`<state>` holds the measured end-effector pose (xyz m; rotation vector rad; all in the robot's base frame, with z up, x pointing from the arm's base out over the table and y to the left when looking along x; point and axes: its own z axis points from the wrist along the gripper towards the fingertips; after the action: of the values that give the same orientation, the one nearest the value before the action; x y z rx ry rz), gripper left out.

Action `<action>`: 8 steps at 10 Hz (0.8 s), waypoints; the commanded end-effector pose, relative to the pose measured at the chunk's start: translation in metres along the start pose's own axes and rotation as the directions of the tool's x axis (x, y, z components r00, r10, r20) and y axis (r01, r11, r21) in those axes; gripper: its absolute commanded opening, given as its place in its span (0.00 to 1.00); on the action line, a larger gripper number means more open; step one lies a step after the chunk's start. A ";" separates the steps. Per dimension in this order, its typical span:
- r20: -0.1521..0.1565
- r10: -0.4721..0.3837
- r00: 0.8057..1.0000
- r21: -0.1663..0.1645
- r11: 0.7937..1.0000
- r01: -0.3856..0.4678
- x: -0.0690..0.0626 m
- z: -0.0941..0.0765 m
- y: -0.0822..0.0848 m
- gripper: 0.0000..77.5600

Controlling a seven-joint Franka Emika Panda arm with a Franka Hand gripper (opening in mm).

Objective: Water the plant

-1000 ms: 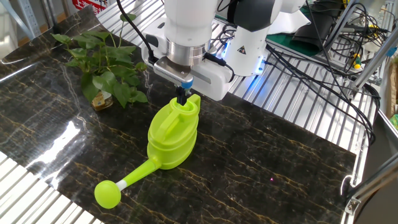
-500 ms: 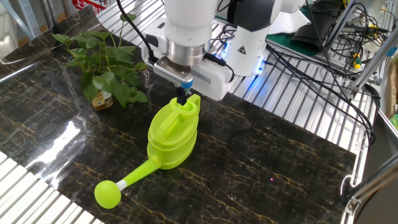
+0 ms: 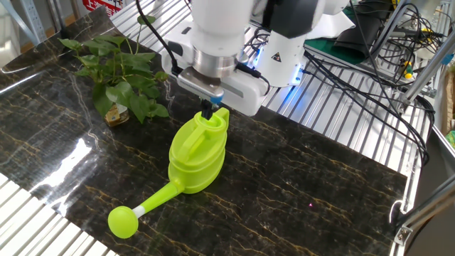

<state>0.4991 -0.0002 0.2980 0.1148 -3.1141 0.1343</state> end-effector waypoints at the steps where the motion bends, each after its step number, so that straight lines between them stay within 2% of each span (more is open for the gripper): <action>1: -0.009 -0.034 0.999 0.021 0.999 0.034 -0.001 -0.001 0.000 0.00; 3: -0.029 -0.027 0.999 -0.063 0.998 0.025 -0.003 0.007 0.002 0.00; 4: -0.027 -0.027 0.999 -0.067 0.997 0.025 -0.004 0.010 0.003 0.00; 5: -0.018 -0.031 0.999 -0.065 0.997 0.030 -0.007 0.021 0.005 0.00; 8: -0.013 -0.039 0.999 -0.062 0.997 0.038 -0.009 0.026 0.004 0.00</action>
<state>0.5055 0.0032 0.2717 0.1610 -3.0906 0.0357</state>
